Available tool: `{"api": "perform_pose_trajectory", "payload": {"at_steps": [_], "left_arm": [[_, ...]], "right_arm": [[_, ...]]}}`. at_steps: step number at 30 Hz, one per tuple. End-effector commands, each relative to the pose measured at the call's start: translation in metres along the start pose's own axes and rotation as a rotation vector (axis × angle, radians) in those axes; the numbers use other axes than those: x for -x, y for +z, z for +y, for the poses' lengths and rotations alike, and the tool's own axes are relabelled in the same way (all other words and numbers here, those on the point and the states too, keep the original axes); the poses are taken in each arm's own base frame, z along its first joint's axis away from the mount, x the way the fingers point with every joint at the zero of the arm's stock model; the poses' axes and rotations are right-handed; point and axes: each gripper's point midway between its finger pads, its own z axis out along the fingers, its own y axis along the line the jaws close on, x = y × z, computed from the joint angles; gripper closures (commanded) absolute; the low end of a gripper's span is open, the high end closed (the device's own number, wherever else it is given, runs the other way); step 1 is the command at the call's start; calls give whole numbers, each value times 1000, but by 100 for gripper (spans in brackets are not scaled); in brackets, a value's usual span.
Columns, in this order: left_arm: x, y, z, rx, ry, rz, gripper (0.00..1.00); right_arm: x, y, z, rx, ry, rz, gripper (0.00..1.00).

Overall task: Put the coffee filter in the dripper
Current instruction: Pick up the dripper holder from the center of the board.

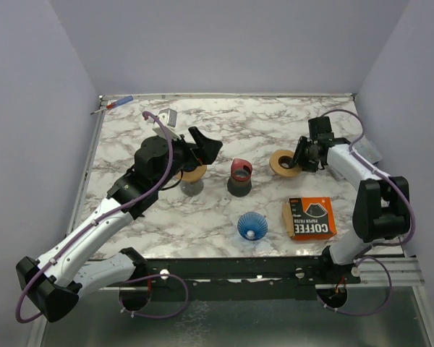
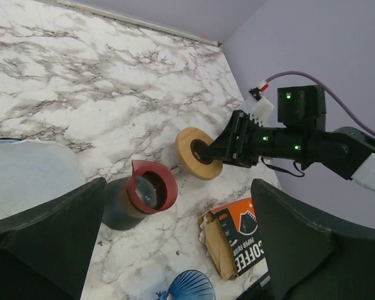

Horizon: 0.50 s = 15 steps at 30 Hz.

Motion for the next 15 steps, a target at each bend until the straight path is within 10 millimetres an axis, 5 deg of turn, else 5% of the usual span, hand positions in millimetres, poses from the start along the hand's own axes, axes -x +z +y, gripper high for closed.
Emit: {"api": "perform_pose_trajectory", "payload": {"at_steps": [1,15], "left_arm": [[-4,0,-9,-45,20,32,1],[-36,30,-28,-119,-22,205,1]], "right_arm": [[24,-44,22,104,-52,-94,100],[49,-127,73,329,-173,-244,100]]}}
